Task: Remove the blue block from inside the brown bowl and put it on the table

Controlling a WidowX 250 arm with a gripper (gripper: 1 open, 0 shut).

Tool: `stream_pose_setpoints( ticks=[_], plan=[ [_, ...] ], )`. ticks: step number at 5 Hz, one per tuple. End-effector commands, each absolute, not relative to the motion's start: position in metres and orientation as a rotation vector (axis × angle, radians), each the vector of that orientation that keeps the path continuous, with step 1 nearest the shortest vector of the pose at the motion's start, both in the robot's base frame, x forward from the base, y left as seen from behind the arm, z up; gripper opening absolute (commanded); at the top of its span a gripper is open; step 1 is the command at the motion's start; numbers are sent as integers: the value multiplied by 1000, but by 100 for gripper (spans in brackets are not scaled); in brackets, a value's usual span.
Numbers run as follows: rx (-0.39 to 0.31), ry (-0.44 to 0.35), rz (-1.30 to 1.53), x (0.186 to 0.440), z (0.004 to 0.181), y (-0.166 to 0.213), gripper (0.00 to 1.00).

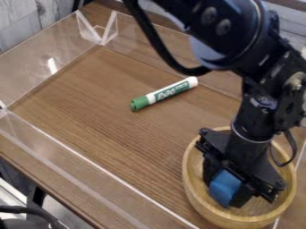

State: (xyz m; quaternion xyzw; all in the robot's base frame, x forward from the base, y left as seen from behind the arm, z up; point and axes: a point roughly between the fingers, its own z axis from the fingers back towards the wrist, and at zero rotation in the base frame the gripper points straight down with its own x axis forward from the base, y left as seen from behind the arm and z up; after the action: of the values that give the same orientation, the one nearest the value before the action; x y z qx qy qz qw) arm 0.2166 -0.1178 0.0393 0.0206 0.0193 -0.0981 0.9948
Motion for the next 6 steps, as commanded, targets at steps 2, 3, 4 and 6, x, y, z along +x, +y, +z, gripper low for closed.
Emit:
stream_pose_setpoints(
  ticks=[2, 3, 4, 6],
  plan=[
    [33, -13, -201, 227, 70, -118, 0],
    [44, -11, -194, 228, 87, -114, 0],
    [55, -40, -174, 232, 124, -102, 0],
    [77, -111, -85, 228, 171, -66, 0]
  ],
)
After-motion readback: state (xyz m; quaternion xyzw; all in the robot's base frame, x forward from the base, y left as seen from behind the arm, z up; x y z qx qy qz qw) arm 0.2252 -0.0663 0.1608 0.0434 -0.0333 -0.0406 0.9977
